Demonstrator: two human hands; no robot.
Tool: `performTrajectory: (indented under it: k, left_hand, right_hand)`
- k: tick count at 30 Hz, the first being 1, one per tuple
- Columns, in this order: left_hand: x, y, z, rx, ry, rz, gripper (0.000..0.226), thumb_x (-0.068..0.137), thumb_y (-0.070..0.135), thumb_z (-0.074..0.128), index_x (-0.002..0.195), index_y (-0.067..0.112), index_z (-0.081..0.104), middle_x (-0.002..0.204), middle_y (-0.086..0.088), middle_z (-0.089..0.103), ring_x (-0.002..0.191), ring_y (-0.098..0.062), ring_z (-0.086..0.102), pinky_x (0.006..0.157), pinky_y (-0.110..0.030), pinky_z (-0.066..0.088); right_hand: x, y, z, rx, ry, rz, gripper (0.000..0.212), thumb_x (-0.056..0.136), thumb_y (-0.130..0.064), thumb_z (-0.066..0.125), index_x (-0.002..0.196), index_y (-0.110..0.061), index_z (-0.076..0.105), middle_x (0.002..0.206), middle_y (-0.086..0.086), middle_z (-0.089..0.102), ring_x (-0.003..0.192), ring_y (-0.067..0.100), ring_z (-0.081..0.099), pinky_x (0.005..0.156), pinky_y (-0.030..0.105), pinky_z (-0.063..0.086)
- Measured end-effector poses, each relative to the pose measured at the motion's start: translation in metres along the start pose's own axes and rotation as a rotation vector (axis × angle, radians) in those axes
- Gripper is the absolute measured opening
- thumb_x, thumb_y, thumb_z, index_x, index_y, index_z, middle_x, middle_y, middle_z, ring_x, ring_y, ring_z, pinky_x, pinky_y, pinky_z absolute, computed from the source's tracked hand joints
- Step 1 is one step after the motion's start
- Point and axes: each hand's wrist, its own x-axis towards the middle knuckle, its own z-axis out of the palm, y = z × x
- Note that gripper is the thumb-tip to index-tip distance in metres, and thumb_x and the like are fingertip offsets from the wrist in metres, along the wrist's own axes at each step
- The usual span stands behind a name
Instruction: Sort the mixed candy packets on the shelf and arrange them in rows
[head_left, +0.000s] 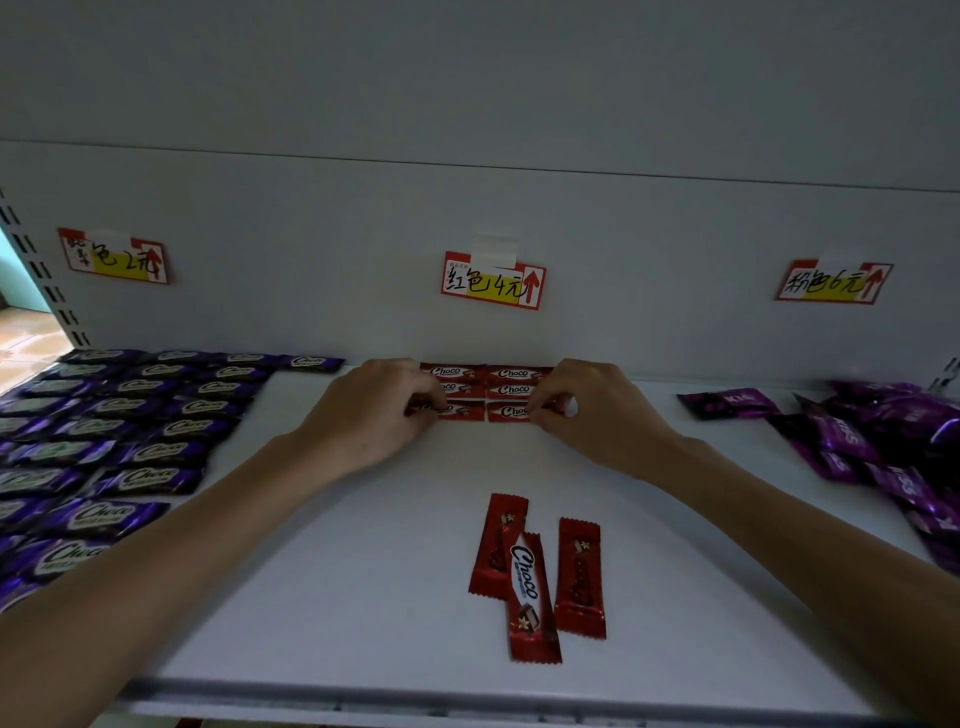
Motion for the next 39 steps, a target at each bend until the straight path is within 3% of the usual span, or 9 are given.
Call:
performTrajectory:
  k: [14, 17, 18, 21, 25, 29, 34, 36, 39]
  left_hand:
    - [-0.001, 0.007, 0.000, -0.094, -0.004, 0.043, 0.018, 0.085, 0.021, 0.065, 0.102, 0.022, 0.069, 0.104, 0.005, 0.061, 0.095, -0.012, 0.057, 0.083, -0.033, 0.048]
    - [-0.021, 0.024, -0.004, -0.180, -0.048, 0.125, 0.019, 0.085, 0.022, 0.065, 0.102, 0.027, 0.067, 0.100, 0.016, 0.057, 0.089, 0.003, 0.053, 0.080, -0.014, 0.041]
    - [-0.030, 0.031, -0.005, -0.202, -0.069, 0.161, 0.018, 0.085, 0.024, 0.065, 0.102, 0.030, 0.066, 0.099, 0.020, 0.055, 0.091, 0.006, 0.052, 0.079, -0.008, 0.037]
    - [-0.053, 0.048, -0.007, -0.265, -0.142, 0.248, 0.020, 0.084, 0.033, 0.061, 0.104, 0.034, 0.065, 0.104, 0.025, 0.055, 0.102, 0.007, 0.048, 0.087, -0.007, 0.035]
    - [-0.066, 0.054, -0.007, -0.237, -0.205, 0.287, 0.030, 0.081, 0.036, 0.052, 0.109, 0.035, 0.063, 0.108, 0.028, 0.054, 0.109, 0.010, 0.043, 0.094, -0.010, 0.034]
    - [-0.070, 0.046, -0.009, -0.159, -0.186, 0.275, 0.036, 0.083, 0.039, 0.050, 0.117, 0.036, 0.059, 0.109, 0.031, 0.051, 0.108, 0.012, 0.040, 0.091, -0.005, 0.030]
    - [-0.071, 0.031, -0.016, -0.051, -0.129, 0.204, 0.045, 0.081, 0.057, 0.050, 0.122, 0.038, 0.054, 0.112, 0.028, 0.050, 0.104, 0.012, 0.039, 0.085, -0.003, 0.027]
    - [-0.070, 0.027, -0.016, -0.026, -0.123, 0.210, 0.058, 0.071, 0.070, 0.038, 0.117, 0.040, 0.057, 0.108, 0.028, 0.050, 0.101, 0.012, 0.039, 0.083, -0.005, 0.029]
    - [-0.067, 0.022, -0.016, -0.029, -0.102, 0.213, 0.056, 0.069, 0.074, 0.036, 0.105, 0.041, 0.061, 0.101, 0.028, 0.050, 0.099, 0.009, 0.040, 0.080, -0.009, 0.033]
  right_hand:
    - [0.001, 0.008, -0.002, 0.018, 0.043, -0.083, 0.009, 0.084, -0.017, 0.066, 0.089, -0.015, 0.073, 0.092, 0.004, 0.063, 0.080, 0.017, 0.059, 0.073, 0.035, 0.051]
    - [-0.012, 0.006, -0.013, 0.051, 0.002, -0.126, 0.007, 0.080, -0.016, 0.071, 0.087, -0.016, 0.072, 0.084, -0.002, 0.064, 0.073, 0.009, 0.057, 0.065, 0.011, 0.043]
    - [-0.019, 0.003, -0.017, 0.066, -0.016, -0.147, 0.006, 0.079, -0.016, 0.072, 0.085, -0.017, 0.071, 0.079, -0.008, 0.063, 0.073, 0.007, 0.057, 0.062, 0.008, 0.041]
    - [-0.041, -0.007, -0.026, 0.099, -0.105, -0.199, 0.004, 0.079, -0.024, 0.072, 0.081, -0.021, 0.069, 0.071, -0.017, 0.059, 0.073, -0.002, 0.056, 0.061, 0.006, 0.040]
    - [-0.064, -0.019, -0.035, 0.196, -0.275, -0.302, 0.026, 0.076, -0.047, 0.063, 0.090, -0.026, 0.070, 0.085, -0.015, 0.064, 0.077, 0.002, 0.058, 0.064, 0.011, 0.042]
    - [-0.078, -0.020, -0.038, 0.212, -0.410, -0.331, 0.036, 0.072, -0.053, 0.064, 0.100, -0.030, 0.068, 0.104, -0.015, 0.062, 0.095, 0.006, 0.056, 0.076, 0.011, 0.039]
    - [-0.079, -0.009, -0.038, 0.134, -0.344, -0.293, 0.037, 0.074, -0.054, 0.063, 0.102, -0.031, 0.068, 0.106, -0.017, 0.061, 0.097, -0.002, 0.052, 0.077, 0.010, 0.040]
    - [-0.077, -0.006, -0.039, 0.097, -0.276, -0.251, 0.039, 0.072, -0.058, 0.060, 0.101, -0.032, 0.069, 0.103, -0.018, 0.062, 0.094, -0.005, 0.053, 0.076, 0.009, 0.040]
    - [-0.077, -0.008, -0.043, 0.040, -0.342, -0.237, 0.055, 0.067, -0.069, 0.055, 0.108, -0.033, 0.065, 0.109, -0.020, 0.057, 0.098, -0.007, 0.049, 0.080, 0.004, 0.035]
